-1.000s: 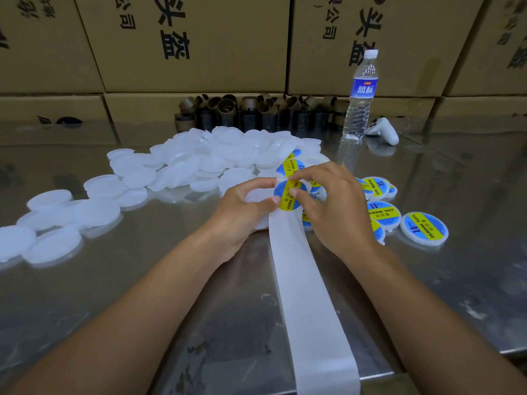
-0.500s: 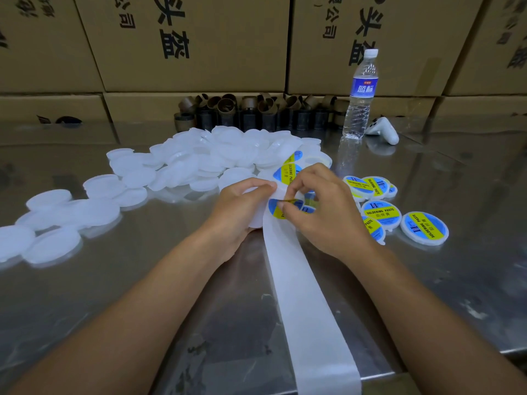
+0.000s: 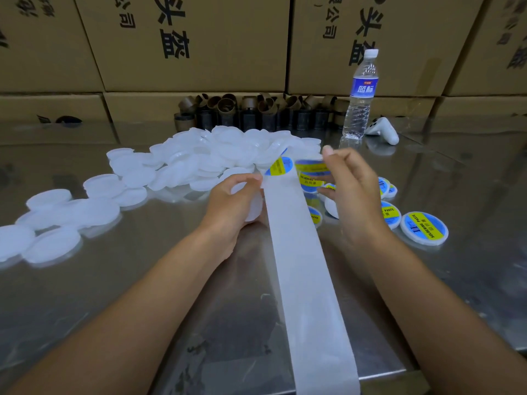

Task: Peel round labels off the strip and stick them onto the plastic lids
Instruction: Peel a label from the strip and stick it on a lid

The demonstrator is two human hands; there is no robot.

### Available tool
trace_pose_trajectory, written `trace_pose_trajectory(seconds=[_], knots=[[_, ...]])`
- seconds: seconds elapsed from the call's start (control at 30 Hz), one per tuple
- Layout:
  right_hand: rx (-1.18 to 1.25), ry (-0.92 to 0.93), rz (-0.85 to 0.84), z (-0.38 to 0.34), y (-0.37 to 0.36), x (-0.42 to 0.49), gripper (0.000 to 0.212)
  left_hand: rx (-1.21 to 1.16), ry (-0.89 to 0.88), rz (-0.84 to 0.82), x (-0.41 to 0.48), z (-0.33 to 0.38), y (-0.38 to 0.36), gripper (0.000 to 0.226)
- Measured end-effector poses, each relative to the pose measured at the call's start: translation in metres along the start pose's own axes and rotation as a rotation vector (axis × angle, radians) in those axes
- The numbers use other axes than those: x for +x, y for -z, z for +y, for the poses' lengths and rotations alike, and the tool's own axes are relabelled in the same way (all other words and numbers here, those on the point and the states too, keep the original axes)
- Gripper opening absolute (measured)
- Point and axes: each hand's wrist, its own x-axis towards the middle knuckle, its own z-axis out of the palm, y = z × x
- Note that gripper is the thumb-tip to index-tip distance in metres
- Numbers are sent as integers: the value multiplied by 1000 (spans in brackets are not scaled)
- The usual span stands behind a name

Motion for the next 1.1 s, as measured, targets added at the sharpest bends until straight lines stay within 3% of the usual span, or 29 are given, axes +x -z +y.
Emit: trace_pose_trajectory(seconds=[0.07,0.2,0.47,0.63,0.9,1.1], knots=[[14,-4,-22,0,1,0,17,-63,-25,48,2,1,1,6],[-21,26,-64,2,0,-1,34,-164,-66,114,6,5,6,9],[-30,90,-201,2,-3,-2,40,-369,126,-229,-2,12,2,40],[-48,135,-310,0,-7,-8,33,-262,183,-397,-5,11,0,70],[-283,235,-406,6,-9,-13,33,-215,206,-558,-4,10,-1,77],[-486,332,-441,11,-9,-15,30,-234,191,-587,-3,10,-2,82]])
